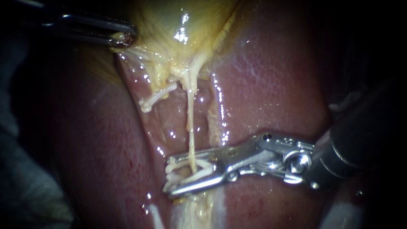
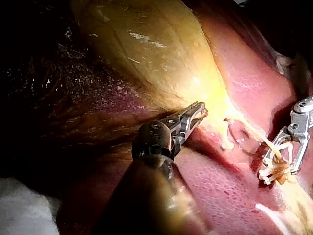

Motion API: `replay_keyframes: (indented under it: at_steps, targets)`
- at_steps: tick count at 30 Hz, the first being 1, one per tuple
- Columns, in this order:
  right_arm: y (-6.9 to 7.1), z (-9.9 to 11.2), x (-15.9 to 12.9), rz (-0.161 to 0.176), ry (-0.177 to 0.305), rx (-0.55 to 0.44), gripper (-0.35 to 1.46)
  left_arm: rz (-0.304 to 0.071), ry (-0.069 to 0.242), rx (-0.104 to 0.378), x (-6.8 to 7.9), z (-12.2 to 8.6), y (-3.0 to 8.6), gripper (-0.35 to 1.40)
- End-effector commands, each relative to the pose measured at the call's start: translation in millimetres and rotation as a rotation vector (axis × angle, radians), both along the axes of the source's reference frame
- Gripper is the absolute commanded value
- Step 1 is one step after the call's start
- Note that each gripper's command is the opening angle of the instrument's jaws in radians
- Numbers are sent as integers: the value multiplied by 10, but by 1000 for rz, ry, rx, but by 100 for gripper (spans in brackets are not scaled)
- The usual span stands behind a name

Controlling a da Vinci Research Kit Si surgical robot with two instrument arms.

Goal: Clipping first clip right tube

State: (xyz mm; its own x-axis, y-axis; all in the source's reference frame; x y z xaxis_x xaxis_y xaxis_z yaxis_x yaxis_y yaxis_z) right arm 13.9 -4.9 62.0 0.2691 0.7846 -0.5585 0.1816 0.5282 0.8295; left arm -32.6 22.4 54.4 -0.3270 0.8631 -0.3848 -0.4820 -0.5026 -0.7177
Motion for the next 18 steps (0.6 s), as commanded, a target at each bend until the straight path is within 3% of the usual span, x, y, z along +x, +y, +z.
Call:
replay_keyframes:
  at_steps: [1, 18]
  targets:
    - [1, 0, -1, 0, -2, 0, 37, 0, 0, 0, 0, 0, 0, -35]
    - [16, 5, -16, -5, -29, 88, -10, 0, 0, 0, 0, 0, 0, -35]
